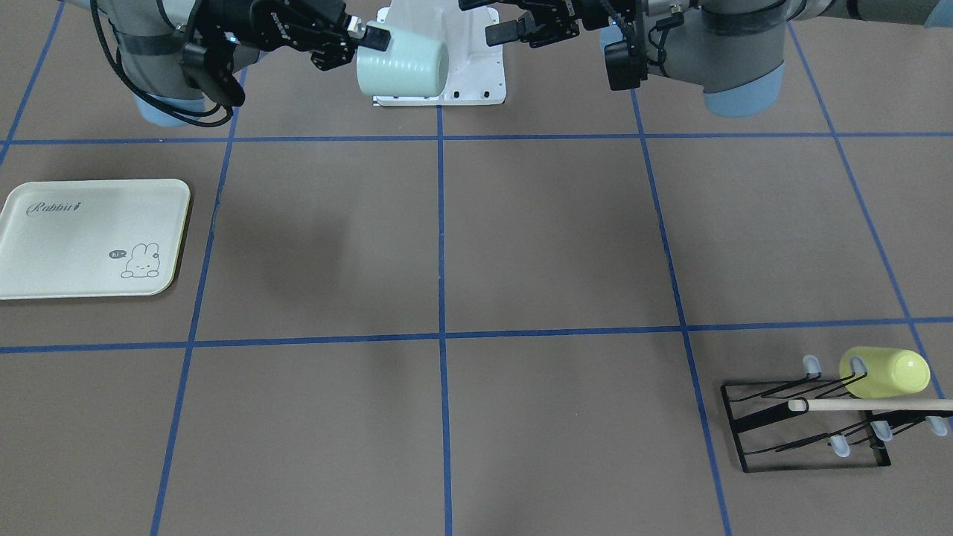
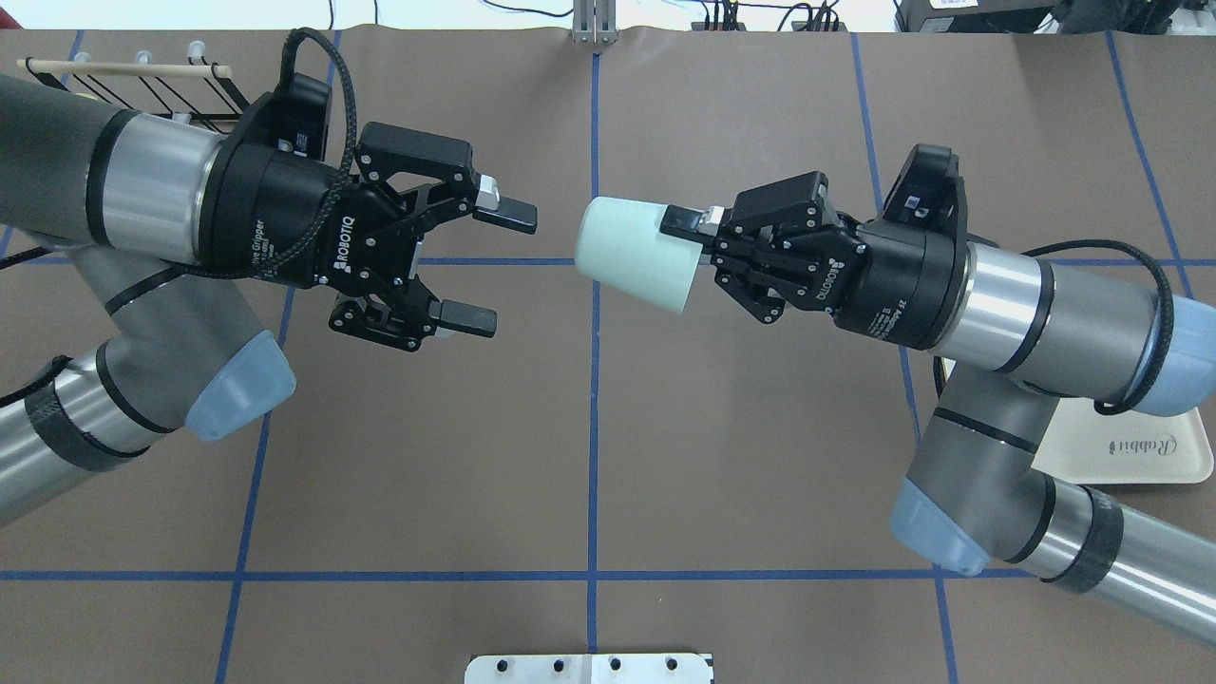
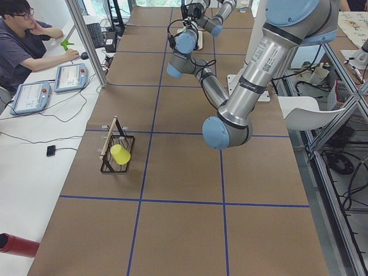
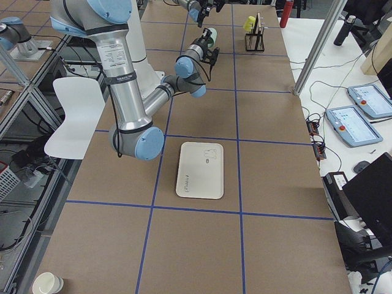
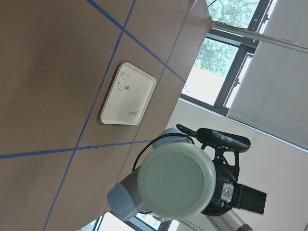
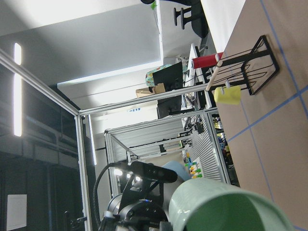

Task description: Left arm grabs green cup and hands to right arm on tray

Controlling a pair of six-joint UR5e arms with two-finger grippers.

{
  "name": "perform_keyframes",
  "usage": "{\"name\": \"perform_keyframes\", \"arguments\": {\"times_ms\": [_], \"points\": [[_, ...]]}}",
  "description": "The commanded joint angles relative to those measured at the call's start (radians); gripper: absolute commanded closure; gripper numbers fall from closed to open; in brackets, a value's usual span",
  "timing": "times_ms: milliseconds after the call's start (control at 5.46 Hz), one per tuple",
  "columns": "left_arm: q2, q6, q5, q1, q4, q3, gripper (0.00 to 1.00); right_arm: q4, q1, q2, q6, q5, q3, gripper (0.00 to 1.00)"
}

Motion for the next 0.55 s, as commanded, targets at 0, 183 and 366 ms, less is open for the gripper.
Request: {"name": "perform_keyframes", "arguments": {"times_ms": [0,183,366], "points": [[0.029,0.083,0.0,-0.001,0.012,0.022,0.0,-0.346,0.106,0.003,-0.083,0.157,-0.002,1.0],[0.061,0.216,0.003,-0.002,0.021,0.08,0.0,-0.602,0.14,0.041,-0.22,0.255,-0.002,1.0],[0.122,0.417,0.004,-0.007,0.087,0.085,0.0,-0.782,0.16,0.049,-0.288,0.302,-0.001,1.0]]}}
